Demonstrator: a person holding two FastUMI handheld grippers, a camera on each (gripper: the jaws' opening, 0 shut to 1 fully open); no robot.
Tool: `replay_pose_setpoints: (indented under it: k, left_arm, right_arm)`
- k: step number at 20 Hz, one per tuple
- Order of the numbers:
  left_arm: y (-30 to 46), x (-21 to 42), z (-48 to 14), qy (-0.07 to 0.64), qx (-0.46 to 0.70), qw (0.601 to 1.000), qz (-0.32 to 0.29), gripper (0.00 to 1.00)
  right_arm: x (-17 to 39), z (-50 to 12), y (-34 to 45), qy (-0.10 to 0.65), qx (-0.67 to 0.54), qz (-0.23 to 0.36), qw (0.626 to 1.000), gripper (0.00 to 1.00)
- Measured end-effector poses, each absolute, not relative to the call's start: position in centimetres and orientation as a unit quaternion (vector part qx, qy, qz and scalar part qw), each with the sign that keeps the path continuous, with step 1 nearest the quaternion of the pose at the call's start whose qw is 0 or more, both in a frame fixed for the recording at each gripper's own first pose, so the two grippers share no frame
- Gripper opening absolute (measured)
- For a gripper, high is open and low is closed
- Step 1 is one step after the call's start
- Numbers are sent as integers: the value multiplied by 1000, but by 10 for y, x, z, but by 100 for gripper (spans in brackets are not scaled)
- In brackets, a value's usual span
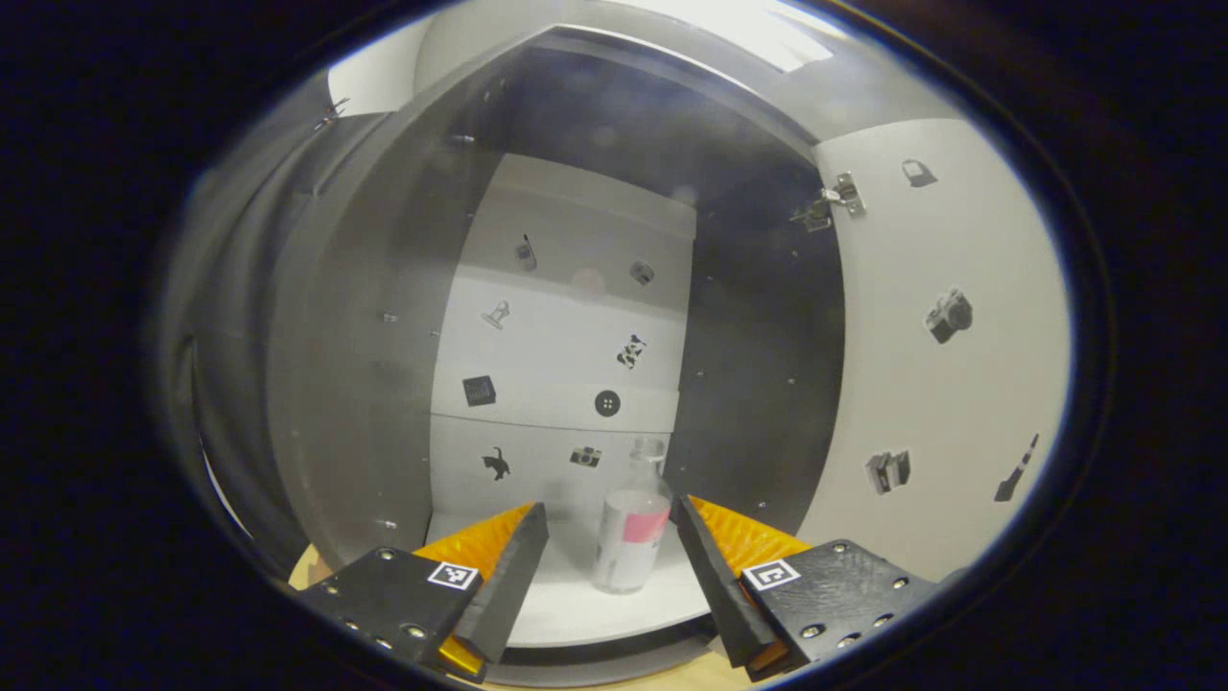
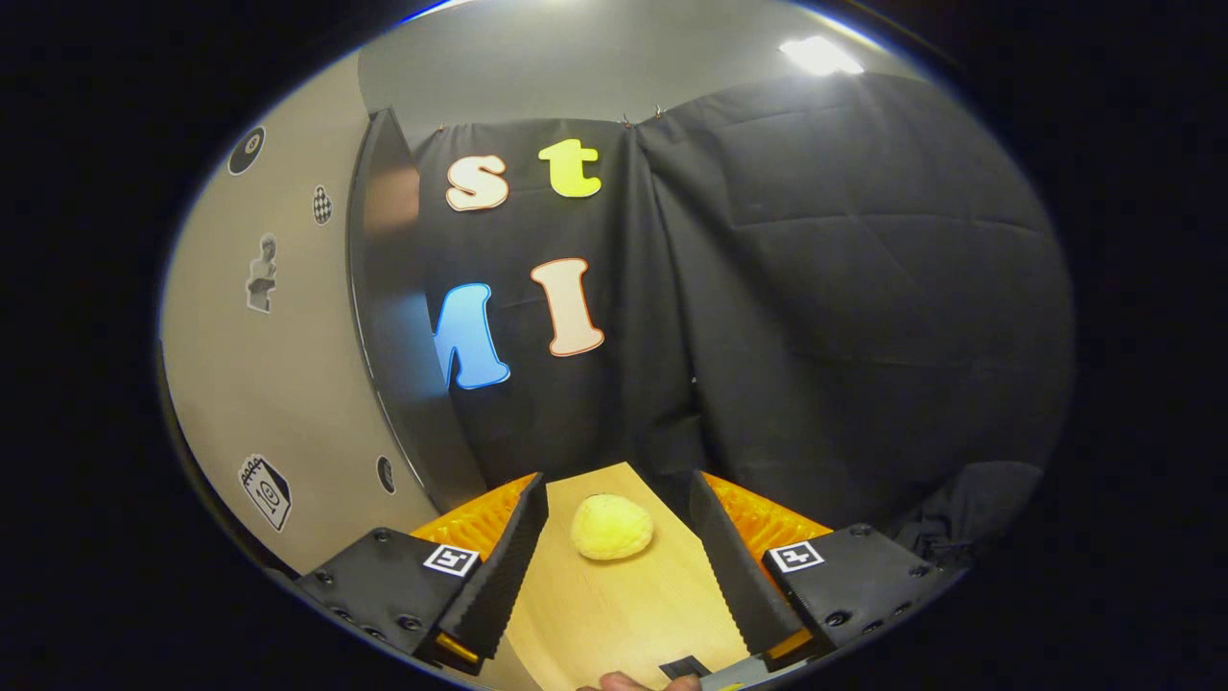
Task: Open the cabinet door with the right hand, grasp the bottle in the cabinet with the left hand and place it on the coaster, then close the cabinet door with the right hand.
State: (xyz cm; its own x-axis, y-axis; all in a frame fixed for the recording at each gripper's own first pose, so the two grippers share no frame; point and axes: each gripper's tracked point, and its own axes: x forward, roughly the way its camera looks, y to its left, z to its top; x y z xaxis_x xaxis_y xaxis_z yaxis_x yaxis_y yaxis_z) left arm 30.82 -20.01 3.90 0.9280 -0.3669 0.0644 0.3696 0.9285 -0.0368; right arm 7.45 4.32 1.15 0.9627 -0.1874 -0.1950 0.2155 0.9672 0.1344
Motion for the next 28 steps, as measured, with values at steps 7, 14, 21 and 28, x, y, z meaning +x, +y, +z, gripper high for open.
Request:
replay_pose_setpoints:
  k: [7, 14, 21, 28]
  left_arm:
    - [-237, 361, 9, -5, -11, 976, -217, 84]
    - [-259, 391, -11, 4, 10, 974, -225, 84]
    - [-270, 407, -26, 17, 36, 973, -227, 82]
    - [-270, 402, -28, 20, 39, 976, -215, 73]
  right_arm:
    - [74, 0, 23, 116, 60, -137, 982, 98]
    - [77, -5, 20, 125, 77, -152, 977, 98]
    - [80, -8, 19, 133, 76, -149, 977, 98]
    - [85, -9, 20, 140, 78, -137, 977, 98]
